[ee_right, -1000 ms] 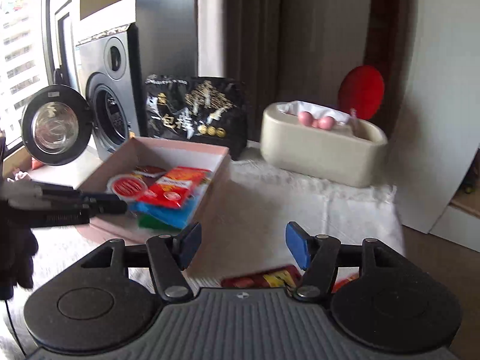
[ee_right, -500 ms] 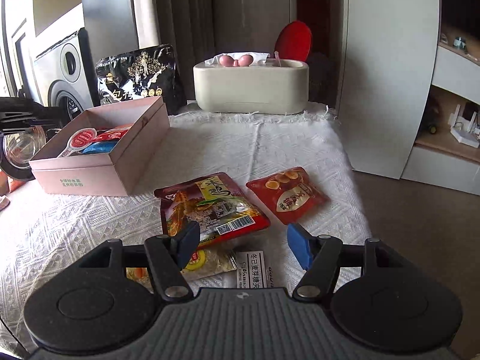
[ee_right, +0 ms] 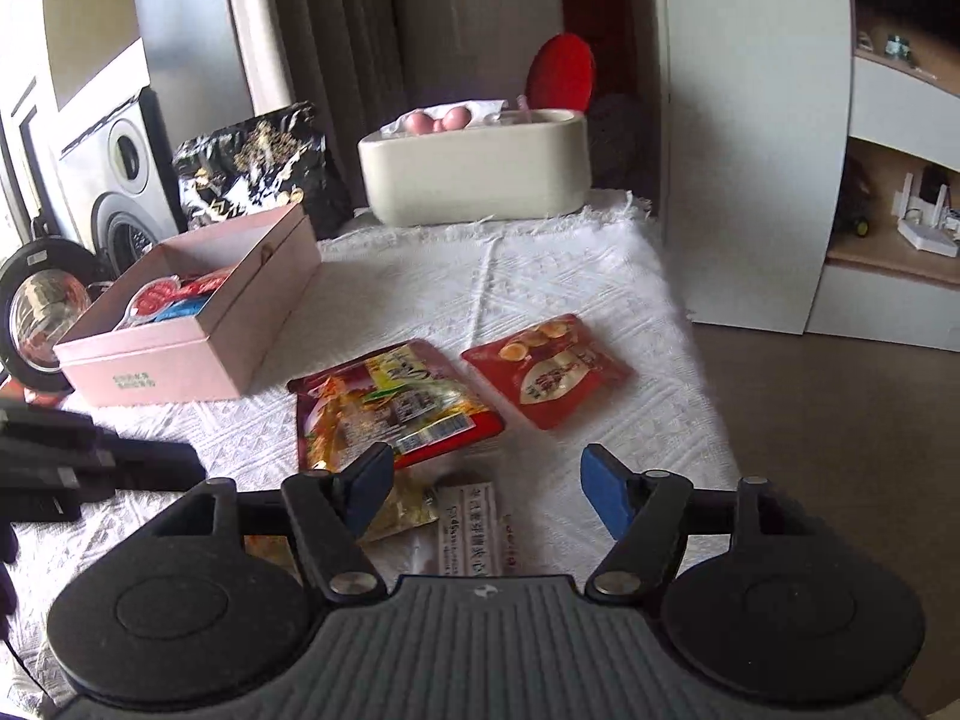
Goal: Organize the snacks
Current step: 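Grasp the yellow noodle-stick packet with the left gripper, then grasp the red egg snack packet with the right gripper while the left gripper holds the yellow packet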
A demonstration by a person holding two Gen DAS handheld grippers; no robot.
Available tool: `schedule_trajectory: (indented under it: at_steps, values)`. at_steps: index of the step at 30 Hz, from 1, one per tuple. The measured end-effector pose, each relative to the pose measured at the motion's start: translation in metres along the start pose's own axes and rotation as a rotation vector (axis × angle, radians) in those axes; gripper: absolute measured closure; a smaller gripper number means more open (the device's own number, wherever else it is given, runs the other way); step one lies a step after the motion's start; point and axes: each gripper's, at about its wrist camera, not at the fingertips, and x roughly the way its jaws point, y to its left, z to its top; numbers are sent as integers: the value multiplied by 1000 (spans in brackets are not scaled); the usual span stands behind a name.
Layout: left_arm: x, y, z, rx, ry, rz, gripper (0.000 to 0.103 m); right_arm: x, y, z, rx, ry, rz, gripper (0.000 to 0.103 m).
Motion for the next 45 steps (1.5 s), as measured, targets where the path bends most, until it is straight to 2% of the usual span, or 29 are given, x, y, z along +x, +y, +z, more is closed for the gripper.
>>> schedule_trajectory:
  at_steps: [2,3,5,9,13,14,16,19,21,23,24,26,28,30,33,35,38,40,43,45]
  values:
    - [5,-6,-3,3,6,-32,80,1,-9,3,37,4,9,32]
    - [7,-7,-3,-3,23,-53,74,4,-13,5,59,10,16,31]
    - [8,-10,-3,2,38,-80,69,12,-20,10,99,23,22,31]
    - [3,-8,-1,-33,45,-117,68,38,-27,32,139,17,3,30]
    - [-6,2,2,-91,14,-83,68,69,-29,50,182,21,15,31]
    - [-8,8,2,-108,10,-66,68,75,-26,52,166,27,4,33]
    - [-11,19,1,-150,4,-38,68,86,-18,54,144,67,12,60]
    - [-13,41,-3,-240,-2,-3,68,87,-4,52,127,98,87,62]
    - [-13,53,-7,-298,-4,13,68,84,4,50,121,140,184,62]
    - [-14,62,-9,-333,-5,26,68,81,11,45,133,203,322,62]
    - [-15,63,-10,-336,-7,30,68,77,14,44,118,200,336,62]
    - [-17,62,-12,-330,-8,27,68,60,23,38,46,157,290,62]
    - [-15,55,-12,-300,0,-3,68,46,27,29,-14,121,230,50]
    - [-11,41,-10,-246,8,-59,68,34,24,19,-31,101,172,45]
    - [-3,13,-5,-135,20,-121,68,24,14,3,-45,96,68,45]
    - [4,-6,-3,-39,39,-103,68,17,5,-10,-29,106,45,43]
    - [15,-27,-1,71,53,-26,65,14,-6,-26,-14,117,4,38]
    - [22,-31,1,77,64,-23,65,11,-9,-37,-22,74,-27,23]
    - [34,-28,2,69,82,-26,61,10,-1,-47,-53,29,-54,20]
    - [39,-26,3,52,76,-34,64,12,7,-50,-93,21,-77,18]
